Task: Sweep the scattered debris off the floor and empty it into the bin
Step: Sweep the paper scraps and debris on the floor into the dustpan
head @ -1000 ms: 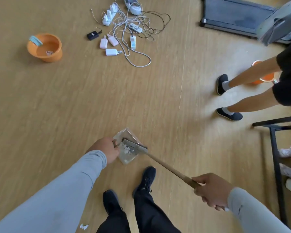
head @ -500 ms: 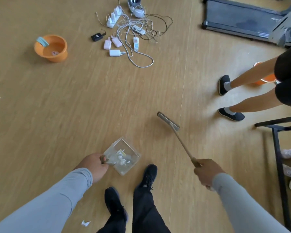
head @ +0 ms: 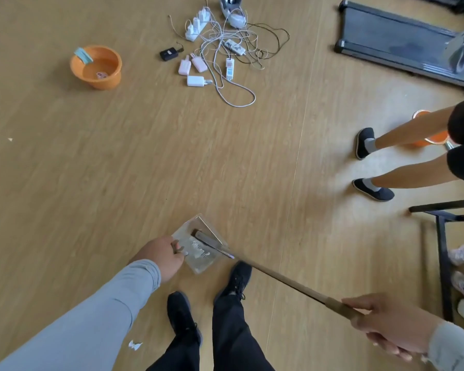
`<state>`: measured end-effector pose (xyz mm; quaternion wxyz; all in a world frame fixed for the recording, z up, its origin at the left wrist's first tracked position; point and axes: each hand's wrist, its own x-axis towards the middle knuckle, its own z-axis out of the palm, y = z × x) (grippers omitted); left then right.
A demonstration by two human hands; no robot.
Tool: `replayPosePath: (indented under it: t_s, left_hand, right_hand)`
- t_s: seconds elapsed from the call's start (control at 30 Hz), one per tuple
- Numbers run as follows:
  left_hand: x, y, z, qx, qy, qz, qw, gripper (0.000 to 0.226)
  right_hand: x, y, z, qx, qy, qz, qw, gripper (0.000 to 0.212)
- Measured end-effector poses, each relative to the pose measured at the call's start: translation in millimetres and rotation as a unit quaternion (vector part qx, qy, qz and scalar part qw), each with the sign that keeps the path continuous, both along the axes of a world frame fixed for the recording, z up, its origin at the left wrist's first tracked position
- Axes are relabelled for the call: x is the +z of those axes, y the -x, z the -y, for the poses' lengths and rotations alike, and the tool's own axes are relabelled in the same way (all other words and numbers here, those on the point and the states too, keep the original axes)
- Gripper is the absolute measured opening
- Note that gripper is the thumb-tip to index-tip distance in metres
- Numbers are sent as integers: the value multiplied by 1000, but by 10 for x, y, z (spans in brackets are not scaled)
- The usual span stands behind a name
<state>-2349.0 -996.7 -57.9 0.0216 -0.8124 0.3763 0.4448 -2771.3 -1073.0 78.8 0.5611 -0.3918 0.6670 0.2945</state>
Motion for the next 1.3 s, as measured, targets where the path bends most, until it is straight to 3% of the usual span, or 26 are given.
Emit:
replayPosePath:
  t_s: [0.13,0.27,0.4,0.53,0.63,0.73,0.87,1.1,1.3]
  left_hand:
    - [55,-67,-72,-9,-9,-5,1000,8]
    - [106,-260,-206,-39,-15,1,999,8]
    - [114,-486,-344,-84,-31,13,996,12]
    - [79,-597,-427,-159,-54,15,986,15]
    - [54,-686,-459,-164,-52,10,985,14]
    - [18,-758,-499,-160,-44,8,986,12]
    - [-48,-697,-525,-178,-36,22,983,11]
    - [13,-690,-404,-175,-27,24,984,12]
    - [84,-911,-782,-123,-42,-1,991,4]
  right_hand:
    - [124,-61,-120,-35,51,-4,998,43]
    - [-312,-288,-312,-50,155,-39,986,46]
    - [-606,-606,-548,-17,193,-44,980,55]
    - [-760,-697,-946,-66,164,-74,982,51]
    - [-946,-899,-1287,-108,93,-82,986,42]
    - [-1035,-1297,-1596,-166,24,-43,985,28]
    - [-899,-1736,-1775,-173,6,18,985,28]
    - [-366,-1246,-1555,-266,-33,106,958,30]
    - [3,-1274,-1231,-142,49,106,983,31]
